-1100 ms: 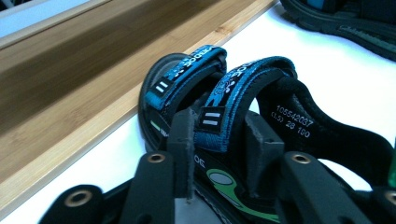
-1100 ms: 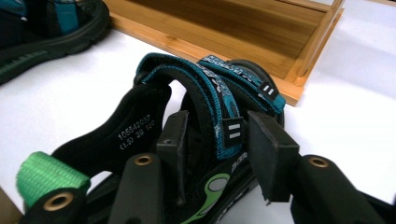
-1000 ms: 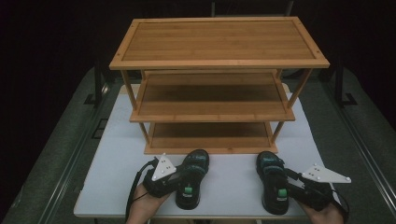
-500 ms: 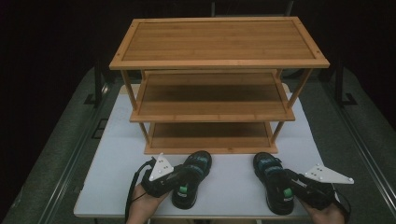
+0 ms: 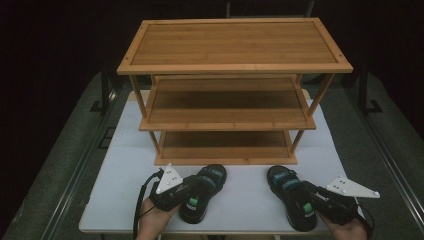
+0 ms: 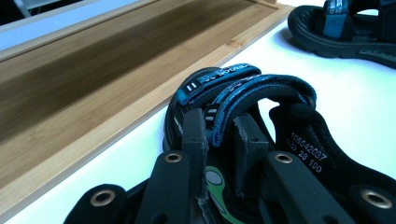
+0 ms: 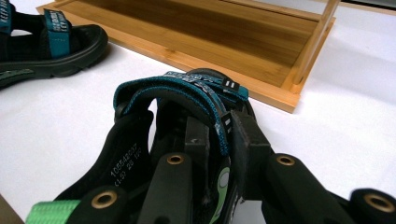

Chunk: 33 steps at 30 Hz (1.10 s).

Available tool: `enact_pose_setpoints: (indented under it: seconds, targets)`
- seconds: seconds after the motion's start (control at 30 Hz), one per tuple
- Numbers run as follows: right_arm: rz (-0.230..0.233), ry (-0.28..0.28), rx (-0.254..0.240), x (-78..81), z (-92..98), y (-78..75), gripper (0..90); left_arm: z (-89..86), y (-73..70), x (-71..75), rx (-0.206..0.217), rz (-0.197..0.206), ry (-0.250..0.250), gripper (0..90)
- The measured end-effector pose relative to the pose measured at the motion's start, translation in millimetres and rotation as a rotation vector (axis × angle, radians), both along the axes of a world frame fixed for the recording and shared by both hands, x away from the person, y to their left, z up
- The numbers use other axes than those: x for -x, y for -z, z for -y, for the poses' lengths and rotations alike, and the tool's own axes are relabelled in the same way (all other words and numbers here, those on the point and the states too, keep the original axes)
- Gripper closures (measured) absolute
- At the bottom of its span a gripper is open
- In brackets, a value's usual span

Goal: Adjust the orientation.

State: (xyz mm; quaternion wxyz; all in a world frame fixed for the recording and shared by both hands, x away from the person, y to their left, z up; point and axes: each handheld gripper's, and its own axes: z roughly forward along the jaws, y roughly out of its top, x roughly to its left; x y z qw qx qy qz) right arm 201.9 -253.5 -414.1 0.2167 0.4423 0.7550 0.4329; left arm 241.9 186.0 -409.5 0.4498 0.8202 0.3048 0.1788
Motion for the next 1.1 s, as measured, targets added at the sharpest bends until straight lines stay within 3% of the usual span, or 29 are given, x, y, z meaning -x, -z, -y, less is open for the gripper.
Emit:
enact_pose_setpoints:
  seconds: [0.33,0.7,1.1]
  targets:
    - [0.000,-0.024,-0.019,1.6,-5.9,-1.1,77.4,-1.2,-3.9,2.6,0.023,0.020,-0.008,77.4]
    - [0.042,-0.025,-0.062,4.7,-16.0,-6.5,77.5,-1.8,-6.8,4.6,0.037,0.039,-0.024,77.5]
    - [0.075,-0.043,-0.059,3.8,-33.3,-11.4,77.5,-3.6,-9.1,4.4,0.047,0.049,-0.040,77.5]
